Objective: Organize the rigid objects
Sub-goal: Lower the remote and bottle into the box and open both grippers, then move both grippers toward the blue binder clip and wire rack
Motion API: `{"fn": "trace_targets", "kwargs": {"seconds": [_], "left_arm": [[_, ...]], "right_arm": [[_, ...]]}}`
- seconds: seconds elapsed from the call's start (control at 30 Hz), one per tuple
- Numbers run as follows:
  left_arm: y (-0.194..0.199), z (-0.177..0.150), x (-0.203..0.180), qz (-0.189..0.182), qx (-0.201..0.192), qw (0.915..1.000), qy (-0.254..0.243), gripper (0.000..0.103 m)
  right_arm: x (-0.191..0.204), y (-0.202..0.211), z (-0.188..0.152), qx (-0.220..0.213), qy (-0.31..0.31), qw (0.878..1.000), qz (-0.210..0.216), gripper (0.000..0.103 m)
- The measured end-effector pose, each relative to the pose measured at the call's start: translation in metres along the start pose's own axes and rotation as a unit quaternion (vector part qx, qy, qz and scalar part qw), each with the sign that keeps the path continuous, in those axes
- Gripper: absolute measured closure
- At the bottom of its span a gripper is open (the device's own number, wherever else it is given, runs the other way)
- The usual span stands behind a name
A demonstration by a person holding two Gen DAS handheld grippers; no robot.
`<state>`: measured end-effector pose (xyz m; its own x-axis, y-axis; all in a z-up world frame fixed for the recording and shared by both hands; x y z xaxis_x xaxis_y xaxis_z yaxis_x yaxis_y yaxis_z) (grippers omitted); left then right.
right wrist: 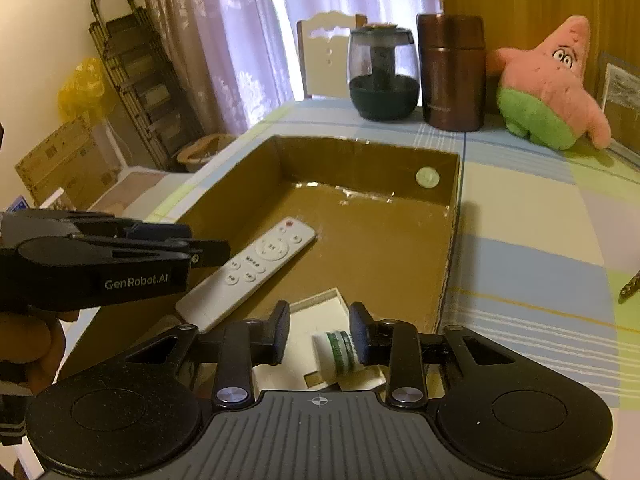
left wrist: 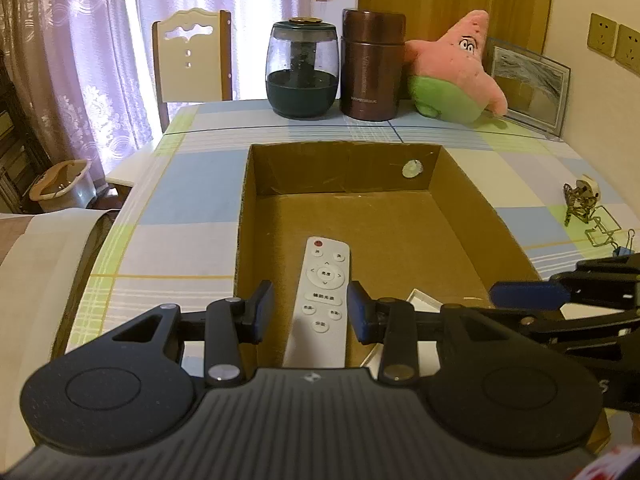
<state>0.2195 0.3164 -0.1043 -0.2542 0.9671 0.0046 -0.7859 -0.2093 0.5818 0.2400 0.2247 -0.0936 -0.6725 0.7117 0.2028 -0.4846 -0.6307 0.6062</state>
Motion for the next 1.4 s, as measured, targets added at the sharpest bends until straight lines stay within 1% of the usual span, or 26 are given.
{"fn": "trace_targets", "kwargs": {"seconds": [0.03, 0.07, 0.37, 0.43, 0.47, 0.5, 0.53, 0.57, 0.6, 0.67, 0.73, 0.8, 1.0, 1.07, 1.2, 1.27, 1.4], "left_arm": [[0.000, 0.000, 0.001, 0.002, 0.000, 1.0000, -0.001, 0.068], [0.001, 0.000, 0.001, 0.003, 0.000, 1.0000, 0.000, 0.068], [0.005, 0.000, -0.001, 0.000, -0.002, 1.0000, 0.001, 0.068], [0.007, -0.001, -0.002, -0.001, -0.003, 1.0000, 0.002, 0.067], [0.008, -0.001, -0.002, 0.000, -0.005, 1.0000, 0.003, 0.061], [0.010, 0.000, -0.002, 0.001, -0.007, 1.0000, 0.004, 0.053], [0.012, 0.001, -0.002, 0.002, -0.011, 0.9999, 0.005, 0.047], [0.013, 0.002, -0.002, 0.004, -0.014, 0.9999, 0.004, 0.035], [0.016, 0.003, -0.002, 0.008, -0.018, 0.9998, 0.004, 0.026], [0.020, 0.004, -0.002, 0.010, -0.023, 0.9997, 0.005, 0.024], [0.022, 0.004, -0.002, 0.007, -0.021, 0.9997, 0.009, 0.022], [0.025, 0.004, -0.002, 0.004, -0.021, 0.9997, 0.015, 0.018], [0.039, 0.005, -0.004, 0.005, -0.029, 0.9994, 0.017, 0.005], [0.046, 0.005, -0.008, 0.007, -0.030, 0.9994, 0.013, 0.004], [0.062, 0.002, -0.016, 0.006, -0.033, 0.9994, 0.010, 0.002], [0.070, 0.001, -0.020, 0.004, -0.033, 0.9994, 0.012, 0.002], [0.085, -0.001, -0.031, 0.002, -0.035, 0.9993, 0.008, 0.002]], "right_arm": [[-0.001, 0.002, 0.001, -0.006, -0.001, 1.000, -0.004, 0.051], [-0.002, 0.004, 0.002, -0.010, -0.003, 1.000, -0.006, 0.047], [-0.006, 0.015, -0.001, -0.012, -0.008, 1.000, -0.012, 0.047], [-0.008, 0.020, -0.002, -0.015, -0.010, 1.000, -0.015, 0.047], [-0.009, 0.022, -0.001, -0.016, -0.011, 1.000, -0.017, 0.047], [-0.009, 0.025, -0.001, -0.019, -0.011, 1.000, -0.018, 0.047], [-0.011, 0.028, 0.000, -0.022, -0.010, 1.000, -0.019, 0.046], [-0.011, 0.031, 0.000, -0.025, -0.009, 0.999, -0.020, 0.044], [-0.012, 0.034, 0.001, -0.029, -0.008, 0.999, -0.022, 0.042], [-0.013, 0.041, 0.003, -0.034, -0.009, 0.999, -0.024, 0.037], [-0.014, 0.048, 0.004, -0.038, -0.008, 0.999, -0.026, 0.034], [-0.013, 0.054, 0.004, -0.039, -0.005, 0.999, -0.027, 0.032], [-0.016, 0.073, 0.001, -0.041, 0.003, 0.998, -0.039, 0.020], [-0.018, 0.080, -0.001, -0.042, 0.003, 0.998, -0.045, 0.016], [-0.020, 0.096, -0.003, -0.046, -0.001, 0.997, -0.057, 0.011], [-0.021, 0.106, -0.005, -0.048, -0.005, 0.997, -0.064, 0.006], [-0.023, 0.127, -0.008, -0.053, -0.010, 0.996, -0.077, 0.003]]}}
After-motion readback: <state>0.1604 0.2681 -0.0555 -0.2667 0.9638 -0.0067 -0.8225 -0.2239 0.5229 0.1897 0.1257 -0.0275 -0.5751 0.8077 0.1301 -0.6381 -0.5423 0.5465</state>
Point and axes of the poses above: each gripper's, at about its wrist camera, not at the fingertips, and y roughly against the way its jaws point, x to its left, z to its top, the point moved 9 cm from there along -y, roughly the way its jaws point, and after that the axes turned 7 degrees about -x, right-handed, at the moved point
